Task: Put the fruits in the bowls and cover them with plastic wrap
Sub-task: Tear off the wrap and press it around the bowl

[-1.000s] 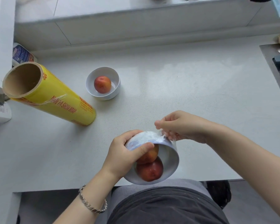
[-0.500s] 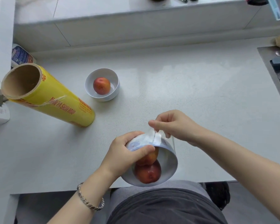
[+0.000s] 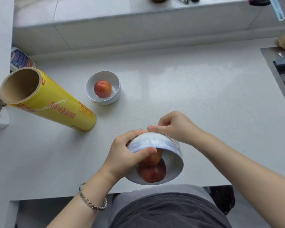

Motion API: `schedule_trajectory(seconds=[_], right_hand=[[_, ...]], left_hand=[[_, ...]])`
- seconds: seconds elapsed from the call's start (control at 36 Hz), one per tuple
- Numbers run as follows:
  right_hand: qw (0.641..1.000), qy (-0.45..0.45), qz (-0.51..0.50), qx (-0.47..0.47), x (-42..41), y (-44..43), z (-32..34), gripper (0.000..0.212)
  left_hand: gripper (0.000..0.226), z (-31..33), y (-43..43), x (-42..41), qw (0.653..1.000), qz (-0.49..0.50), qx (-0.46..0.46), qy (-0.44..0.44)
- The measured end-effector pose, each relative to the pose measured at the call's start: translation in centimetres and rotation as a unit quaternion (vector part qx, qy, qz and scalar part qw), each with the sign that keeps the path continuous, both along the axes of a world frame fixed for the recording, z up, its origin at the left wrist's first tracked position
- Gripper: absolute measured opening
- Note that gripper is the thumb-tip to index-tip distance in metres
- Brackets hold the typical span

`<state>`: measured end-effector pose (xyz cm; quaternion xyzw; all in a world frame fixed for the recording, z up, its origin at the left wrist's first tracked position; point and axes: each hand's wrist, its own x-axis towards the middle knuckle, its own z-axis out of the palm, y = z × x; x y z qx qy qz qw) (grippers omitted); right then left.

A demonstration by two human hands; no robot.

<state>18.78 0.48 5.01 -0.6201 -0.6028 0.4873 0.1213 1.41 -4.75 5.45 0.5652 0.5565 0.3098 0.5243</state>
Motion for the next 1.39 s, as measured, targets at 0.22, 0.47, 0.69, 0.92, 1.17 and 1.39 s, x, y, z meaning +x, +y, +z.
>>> schedule_trajectory(seconds=[0.22, 0.47, 0.69, 0.92, 1.17, 1.39], right_hand=[[0.988, 0.035, -0.106, 0.106, 2.5, -0.2, 1.3, 0.010], [0.968, 0.216, 0.112, 0.054, 0.1, -4.1, 1.9, 0.037], [0.968, 0.215, 0.081, -0.099, 1.2, -2.8, 0.6, 0.049], [0.933, 0.349, -0.019, -0.087, 2.8, -4.3, -0.3, 0.061], [0.951, 0.301, -0.065, -0.030, 2.2, -4.3, -0.1, 0.039], [0.964, 0.256, -0.065, -0.020, 1.9, -3.8, 1.2, 0.035]], left_hand=[[0.057, -0.1, -0.2, -0.5, 0.999, 0.025, -0.022, -0.002], [0.061, -0.4, -0.1, -0.5, 0.999, 0.042, -0.022, -0.027], [0.061, -0.1, -0.4, -0.6, 0.996, 0.061, -0.023, -0.053], [0.064, -0.7, -0.1, -0.7, 0.974, 0.130, -0.057, -0.176], [0.050, 0.2, 1.8, -0.6, 0.988, -0.039, -0.121, -0.089], [0.042, -0.8, 0.8, 0.0, 0.996, 0.045, -0.044, -0.067]])
